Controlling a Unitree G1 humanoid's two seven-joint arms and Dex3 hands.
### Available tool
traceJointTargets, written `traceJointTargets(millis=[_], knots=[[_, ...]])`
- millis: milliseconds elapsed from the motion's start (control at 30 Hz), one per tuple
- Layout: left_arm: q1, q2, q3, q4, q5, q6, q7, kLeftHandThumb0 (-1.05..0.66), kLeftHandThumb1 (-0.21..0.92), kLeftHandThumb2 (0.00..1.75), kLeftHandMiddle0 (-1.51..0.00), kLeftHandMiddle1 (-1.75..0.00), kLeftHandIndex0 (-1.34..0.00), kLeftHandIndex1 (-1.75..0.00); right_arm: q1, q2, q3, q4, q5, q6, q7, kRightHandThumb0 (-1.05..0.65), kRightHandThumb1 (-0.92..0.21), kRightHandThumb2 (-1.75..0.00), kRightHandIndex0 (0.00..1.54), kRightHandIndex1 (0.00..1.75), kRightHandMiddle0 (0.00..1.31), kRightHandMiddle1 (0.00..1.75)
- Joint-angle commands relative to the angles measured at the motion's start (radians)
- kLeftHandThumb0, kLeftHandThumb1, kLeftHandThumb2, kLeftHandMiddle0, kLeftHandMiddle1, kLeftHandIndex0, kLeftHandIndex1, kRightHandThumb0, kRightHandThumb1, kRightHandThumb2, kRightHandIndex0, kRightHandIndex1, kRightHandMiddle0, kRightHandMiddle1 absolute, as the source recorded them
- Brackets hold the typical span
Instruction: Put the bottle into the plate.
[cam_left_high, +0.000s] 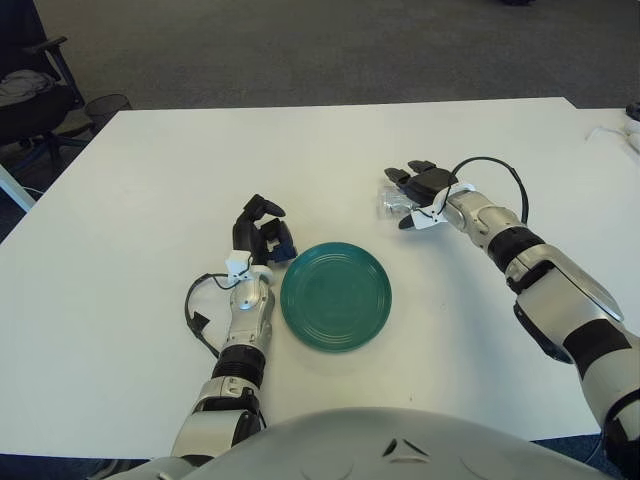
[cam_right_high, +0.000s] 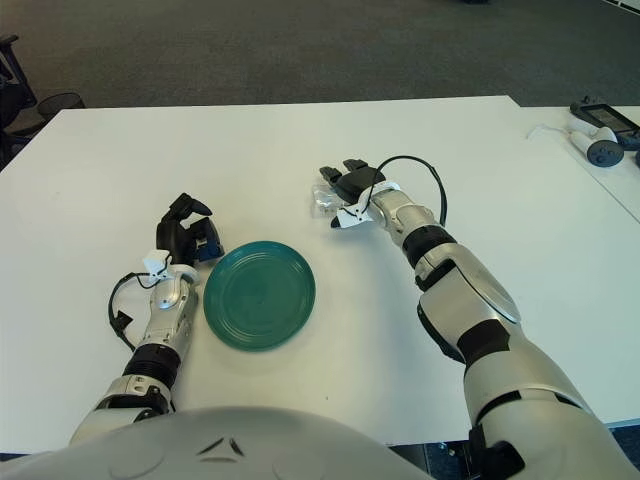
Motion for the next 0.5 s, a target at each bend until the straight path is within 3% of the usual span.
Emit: traceJointTargets(millis=[0,267,300,333,367,400,467], knots=[[0.075,-0.054,0.003,0.055,-0.021,0.025,-0.008,-0.60,0.04,1.66,-1.31,-1.75,-0.85,-1.75,0.121,0.026,0.080,0.078,-0.061,-0.021,0.054,-0.98,-0.92,-0.21,0.01,0.00,0.00,0.00],[0.084,-0.052,-0.003,0.034,-0.021,0.034,-0.008,-0.59,0.06,1.63,-1.31,-1.75,-0.83,-1.75,0.114,0.011,0.128,0.111,-0.078,-0.040,0.059,-0.96,-0.92,-0.22,0.05,0.03,0.03,0.02],[0.082,-0.052,-0.002,0.036,-0.021,0.034,-0.004,-0.59,0.06,1.63,-1.31,-1.75,-0.83,-1.75,0.106,0.002,0.131,0.110,-0.075,-0.051,0.082,-0.94,-0.92,-0.19,0.12,0.08,0.02,0.23],[0.081,-0.053,-0.001,0.038,-0.021,0.034,-0.002,-0.59,0.06,1.63,-1.31,-1.75,-0.82,-1.75,0.099,-0.004,0.133,0.110,-0.072,-0.059,0.098,-0.87,-0.89,-0.16,0.16,0.46,0.02,0.76],[0.080,-0.053,0.000,0.039,-0.021,0.035,0.000,-0.59,0.06,1.63,-1.31,-1.75,-0.82,-1.75,0.095,-0.008,0.136,0.110,-0.069,-0.065,0.109,-0.83,-0.87,-0.16,0.17,0.76,0.01,1.11],[0.079,-0.054,0.001,0.042,-0.022,0.034,0.003,-0.58,0.07,1.62,-1.31,-1.75,-0.82,-1.75,0.088,-0.008,0.129,0.110,-0.056,-0.067,0.136,-0.81,-0.86,-0.15,0.17,0.86,0.01,1.24],[0.078,-0.055,0.004,0.045,-0.024,0.034,0.005,-0.58,0.07,1.62,-1.30,-1.75,-0.82,-1.75,0.080,-0.006,0.111,0.107,-0.029,-0.064,0.175,-0.72,-0.77,-0.24,0.27,1.17,0.19,1.49]])
